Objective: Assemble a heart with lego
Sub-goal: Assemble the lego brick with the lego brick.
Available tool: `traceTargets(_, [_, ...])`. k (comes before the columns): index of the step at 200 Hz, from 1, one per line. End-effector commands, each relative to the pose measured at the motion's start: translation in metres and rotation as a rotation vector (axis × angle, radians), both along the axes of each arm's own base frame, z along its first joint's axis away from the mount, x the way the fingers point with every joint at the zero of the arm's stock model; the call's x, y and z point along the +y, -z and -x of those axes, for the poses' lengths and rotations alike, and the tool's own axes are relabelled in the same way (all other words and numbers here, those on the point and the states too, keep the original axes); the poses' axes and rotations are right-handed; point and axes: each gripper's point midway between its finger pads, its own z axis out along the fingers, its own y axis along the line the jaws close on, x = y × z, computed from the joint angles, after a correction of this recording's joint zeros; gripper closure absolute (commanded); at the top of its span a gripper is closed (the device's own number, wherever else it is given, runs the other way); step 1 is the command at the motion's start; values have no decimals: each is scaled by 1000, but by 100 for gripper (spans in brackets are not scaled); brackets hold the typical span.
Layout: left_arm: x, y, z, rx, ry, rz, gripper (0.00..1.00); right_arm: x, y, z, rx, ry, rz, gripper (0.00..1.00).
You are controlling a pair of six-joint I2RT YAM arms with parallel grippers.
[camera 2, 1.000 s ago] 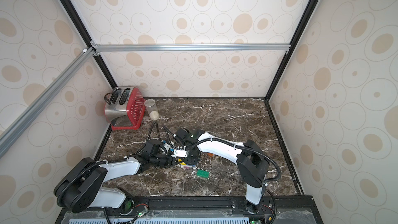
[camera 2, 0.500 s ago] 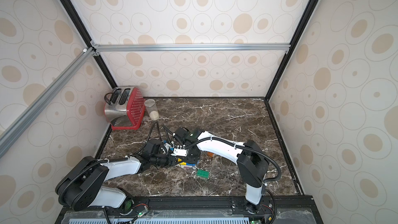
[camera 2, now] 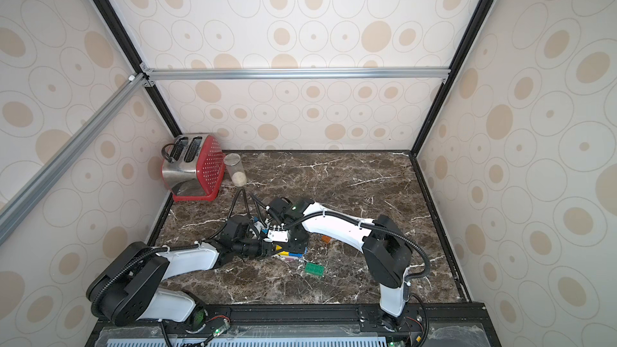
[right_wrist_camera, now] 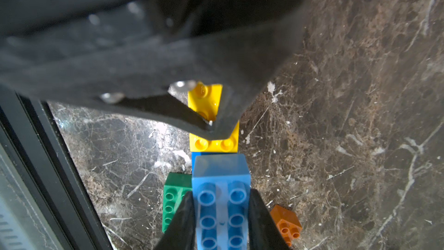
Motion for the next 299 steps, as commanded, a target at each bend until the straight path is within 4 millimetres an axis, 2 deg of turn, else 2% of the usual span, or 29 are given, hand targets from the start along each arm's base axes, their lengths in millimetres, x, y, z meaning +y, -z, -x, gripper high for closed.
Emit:
traceTargets(1, [10, 20, 7, 31, -17, -71, 47, -9, 11, 7, 44, -16, 54, 77])
traceTargets(55, [10, 22, 6, 33, -22, -66, 48, -8, 11, 17, 108, 6, 59, 77])
traceTargets(88, [10, 22, 7, 34, -23, -67, 48, -4, 16, 16, 100, 18, 50, 77])
traceTargets(124, [11, 23, 9, 36, -25, -68, 48, -9, 25, 9, 50, 53, 75, 77])
traceTargets(186, [13, 27, 9, 44, -25, -87, 48, -16, 23, 21, 50, 3, 69, 77])
traceTargets(218, [13, 26, 8, 42, -29, -90, 48, -16, 20, 20, 46, 30, 82, 78])
traceTargets(260, [13, 26, 8, 43, -24, -94, 48, -29, 24, 10, 8, 83, 136, 78])
traceTargets(299, [14, 27, 9, 42, -23, -96, 48, -22, 23, 12, 80, 113, 74, 78])
